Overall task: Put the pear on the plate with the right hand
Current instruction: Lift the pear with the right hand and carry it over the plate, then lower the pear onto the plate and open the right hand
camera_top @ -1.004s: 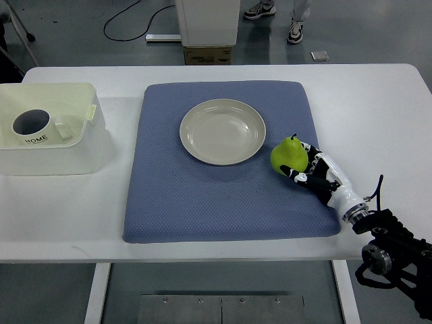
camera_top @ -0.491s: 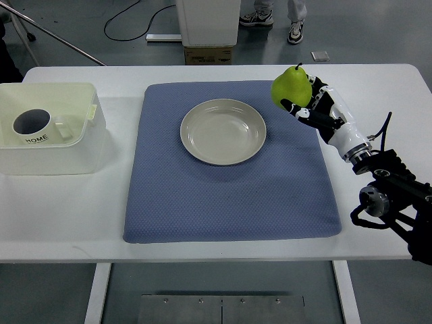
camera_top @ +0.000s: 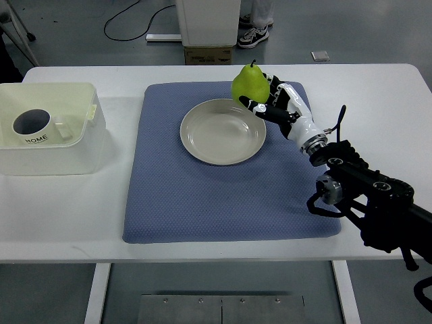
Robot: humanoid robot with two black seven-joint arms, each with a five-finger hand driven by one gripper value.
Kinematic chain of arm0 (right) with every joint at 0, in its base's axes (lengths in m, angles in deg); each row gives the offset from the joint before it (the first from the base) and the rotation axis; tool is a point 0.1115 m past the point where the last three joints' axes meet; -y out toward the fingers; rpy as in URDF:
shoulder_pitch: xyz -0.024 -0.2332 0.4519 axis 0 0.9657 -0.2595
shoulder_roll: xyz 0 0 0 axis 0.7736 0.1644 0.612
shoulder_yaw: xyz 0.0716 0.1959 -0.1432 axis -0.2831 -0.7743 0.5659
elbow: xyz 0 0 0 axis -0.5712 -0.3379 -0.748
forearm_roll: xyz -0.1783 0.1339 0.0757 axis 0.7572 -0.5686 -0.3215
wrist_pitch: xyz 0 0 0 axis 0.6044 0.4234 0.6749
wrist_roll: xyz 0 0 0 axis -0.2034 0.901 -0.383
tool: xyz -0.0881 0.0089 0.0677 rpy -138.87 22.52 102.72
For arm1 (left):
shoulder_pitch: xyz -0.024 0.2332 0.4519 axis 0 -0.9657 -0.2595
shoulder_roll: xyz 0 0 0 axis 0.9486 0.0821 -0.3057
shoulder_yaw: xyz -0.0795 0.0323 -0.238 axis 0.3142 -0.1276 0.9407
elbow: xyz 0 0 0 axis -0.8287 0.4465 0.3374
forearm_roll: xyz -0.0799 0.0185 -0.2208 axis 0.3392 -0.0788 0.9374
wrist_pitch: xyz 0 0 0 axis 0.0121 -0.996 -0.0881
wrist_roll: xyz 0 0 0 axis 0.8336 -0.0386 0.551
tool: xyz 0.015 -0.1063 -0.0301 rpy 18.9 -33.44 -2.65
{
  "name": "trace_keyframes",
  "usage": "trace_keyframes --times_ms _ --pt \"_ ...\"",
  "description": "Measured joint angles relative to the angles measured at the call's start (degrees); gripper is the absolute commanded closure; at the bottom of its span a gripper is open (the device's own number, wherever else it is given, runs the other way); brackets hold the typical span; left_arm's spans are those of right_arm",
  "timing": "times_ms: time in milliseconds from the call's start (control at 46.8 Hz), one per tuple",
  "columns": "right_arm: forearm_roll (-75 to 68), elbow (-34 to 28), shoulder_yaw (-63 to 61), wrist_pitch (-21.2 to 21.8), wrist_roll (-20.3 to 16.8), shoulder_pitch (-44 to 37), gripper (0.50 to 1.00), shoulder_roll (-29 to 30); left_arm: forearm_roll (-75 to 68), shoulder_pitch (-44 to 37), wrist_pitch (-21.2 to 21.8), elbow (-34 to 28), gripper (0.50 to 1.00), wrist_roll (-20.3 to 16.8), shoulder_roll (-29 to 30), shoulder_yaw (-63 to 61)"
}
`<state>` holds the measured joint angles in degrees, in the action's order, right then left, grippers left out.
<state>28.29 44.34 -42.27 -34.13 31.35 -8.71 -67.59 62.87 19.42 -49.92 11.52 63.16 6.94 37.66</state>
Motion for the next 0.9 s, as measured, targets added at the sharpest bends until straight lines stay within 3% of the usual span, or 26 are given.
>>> trace_keyframes --times_ms 192,577,897 --pt "0.3 3.2 3.3 -0.3 -0.8 -3.2 1.000 4.0 0.0 0.0 0.0 0.0 0.500 0.0 0.0 0.0" --pt "0.2 8.6 10.2 -1.7 -1.3 -4.8 1.000 4.1 0.0 0.0 0.0 0.0 0.500 0.0 0.0 0.0" --pt "0.2 9.0 13.8 -2.0 -1.3 -4.8 1.000 4.1 0.0 0.0 0.0 0.0 0.500 0.0 0.0 0.0"
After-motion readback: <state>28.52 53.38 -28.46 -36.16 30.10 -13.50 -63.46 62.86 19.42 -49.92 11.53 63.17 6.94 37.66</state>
